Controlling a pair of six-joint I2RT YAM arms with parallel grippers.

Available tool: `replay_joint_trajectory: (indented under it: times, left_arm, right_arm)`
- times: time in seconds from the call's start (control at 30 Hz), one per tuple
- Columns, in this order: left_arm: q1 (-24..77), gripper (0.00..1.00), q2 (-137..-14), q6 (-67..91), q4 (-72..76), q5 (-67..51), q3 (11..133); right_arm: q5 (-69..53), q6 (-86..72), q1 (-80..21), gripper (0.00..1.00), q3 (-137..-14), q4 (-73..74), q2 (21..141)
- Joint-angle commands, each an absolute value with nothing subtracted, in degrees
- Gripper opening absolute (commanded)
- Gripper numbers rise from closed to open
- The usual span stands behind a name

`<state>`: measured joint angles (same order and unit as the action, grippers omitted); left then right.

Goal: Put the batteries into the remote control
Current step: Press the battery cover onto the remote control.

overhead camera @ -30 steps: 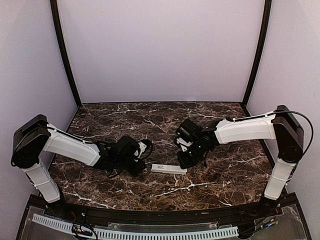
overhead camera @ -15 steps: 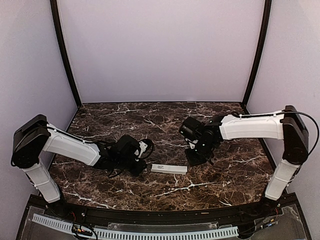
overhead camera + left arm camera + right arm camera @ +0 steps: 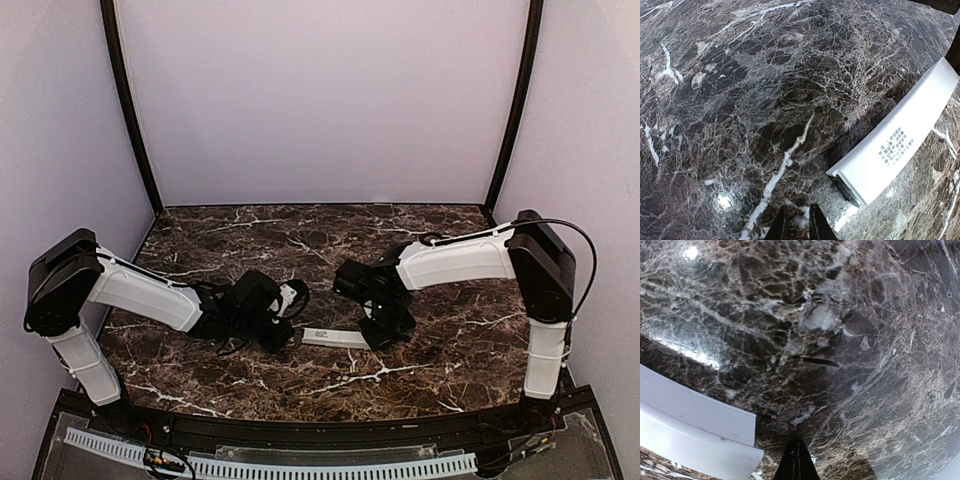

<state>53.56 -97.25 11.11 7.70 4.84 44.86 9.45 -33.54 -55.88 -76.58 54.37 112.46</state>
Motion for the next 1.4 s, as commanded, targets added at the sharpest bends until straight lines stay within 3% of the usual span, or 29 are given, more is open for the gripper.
replay_joint_trajectory:
  times: [0.0, 0.33, 0.93, 1.37]
  left_arm:
    - [53.97, 0.14, -97.62, 10.9, 7.82, 3.8, 45.69]
    - [54.55, 0.0, -98.14, 11.09, 7.65, 2.39, 45.88]
    - [55.03, 0.0, -98.71, 10.6, 7.64, 1.2, 46.28]
    - [55.02, 0.0, -95.95, 11.88, 7.16, 6.71, 43.75]
  right_arm:
    - [10.24, -34.02, -57.41, 0.0, -78.57, 56.4, 115.08]
    - [8.99, -34.63, -58.42, 0.0, -81.06, 55.79, 117.31]
    - [6.81, -33.83, -59.42, 0.0, -84.99, 53.75, 119.57]
    - [11.8, -34.19, -56.52, 0.0, -79.28, 56.58, 114.43]
